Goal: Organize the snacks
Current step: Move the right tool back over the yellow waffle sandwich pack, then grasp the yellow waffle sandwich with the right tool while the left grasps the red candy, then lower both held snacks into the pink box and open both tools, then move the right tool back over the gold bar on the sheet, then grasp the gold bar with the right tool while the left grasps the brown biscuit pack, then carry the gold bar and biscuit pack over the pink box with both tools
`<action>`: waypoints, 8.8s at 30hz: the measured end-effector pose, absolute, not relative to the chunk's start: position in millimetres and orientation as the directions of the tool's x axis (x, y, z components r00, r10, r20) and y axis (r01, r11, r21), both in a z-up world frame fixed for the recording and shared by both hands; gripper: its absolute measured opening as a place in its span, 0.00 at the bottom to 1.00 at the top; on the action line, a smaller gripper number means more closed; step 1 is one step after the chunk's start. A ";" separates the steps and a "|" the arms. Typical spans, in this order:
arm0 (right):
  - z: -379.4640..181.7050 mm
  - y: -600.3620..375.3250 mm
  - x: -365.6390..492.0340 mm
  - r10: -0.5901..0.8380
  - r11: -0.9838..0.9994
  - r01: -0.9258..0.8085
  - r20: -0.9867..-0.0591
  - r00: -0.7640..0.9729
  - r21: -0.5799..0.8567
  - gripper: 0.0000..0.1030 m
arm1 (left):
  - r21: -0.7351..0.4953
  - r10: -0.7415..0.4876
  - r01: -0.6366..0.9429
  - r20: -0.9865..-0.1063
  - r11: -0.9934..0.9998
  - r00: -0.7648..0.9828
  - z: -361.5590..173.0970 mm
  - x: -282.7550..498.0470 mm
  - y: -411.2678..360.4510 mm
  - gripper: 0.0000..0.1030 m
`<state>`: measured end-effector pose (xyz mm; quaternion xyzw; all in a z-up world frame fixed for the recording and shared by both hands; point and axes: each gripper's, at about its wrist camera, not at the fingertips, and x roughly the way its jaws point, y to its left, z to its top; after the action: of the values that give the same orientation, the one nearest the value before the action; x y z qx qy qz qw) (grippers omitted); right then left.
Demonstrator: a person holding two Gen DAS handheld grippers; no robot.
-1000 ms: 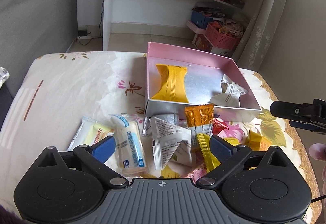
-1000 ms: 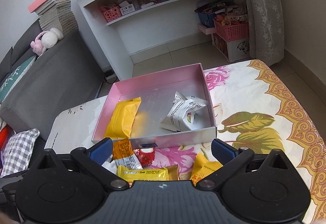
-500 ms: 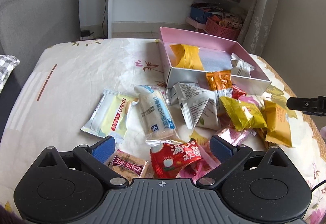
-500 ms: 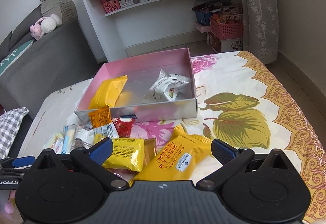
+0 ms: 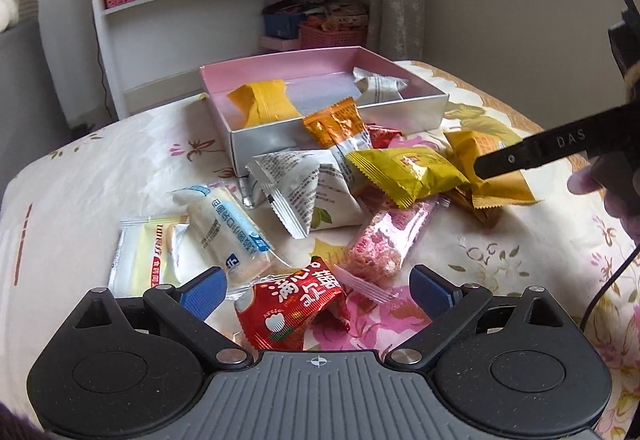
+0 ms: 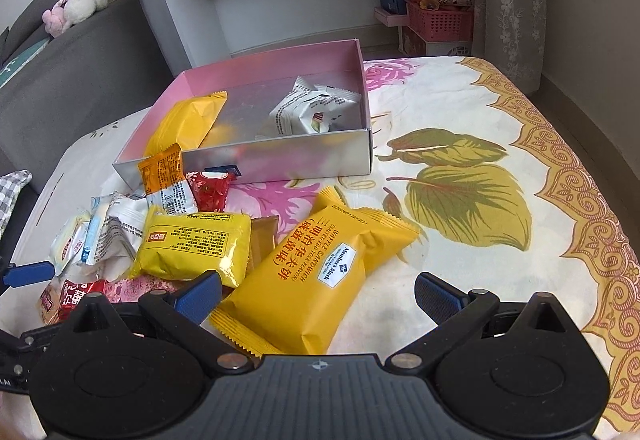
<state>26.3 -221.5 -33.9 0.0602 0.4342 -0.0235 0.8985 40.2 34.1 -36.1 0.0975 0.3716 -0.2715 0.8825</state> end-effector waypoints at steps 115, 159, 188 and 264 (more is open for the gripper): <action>-17.7 -254.7 185.9 0.164 0.884 0.181 -0.648 0.744 0.432 0.40 | -0.276 -0.392 0.279 -0.653 0.920 0.648 -25.6 204.1 -44.4 0.33; 24.4 -187.1 52.0 0.113 0.961 0.103 -0.704 0.701 0.257 0.93 | -0.210 -0.280 0.185 -0.720 0.960 0.635 17.6 65.0 36.8 0.98; -26.5 -187.8 31.6 0.050 0.995 0.038 -0.761 0.647 0.098 0.93 | -0.089 -0.145 0.124 -0.807 0.988 0.573 -33.2 58.0 90.9 0.98; -43.2 -180.5 39.2 0.007 0.991 -0.121 -0.876 0.482 -0.059 0.21 | -0.236 -0.271 0.135 -0.829 0.962 0.489 -25.4 47.8 90.4 0.32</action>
<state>39.2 -180.5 -43.2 -0.0564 0.5073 0.0373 0.8591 47.8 90.4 -25.4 -0.0695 0.4915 -0.1181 0.8600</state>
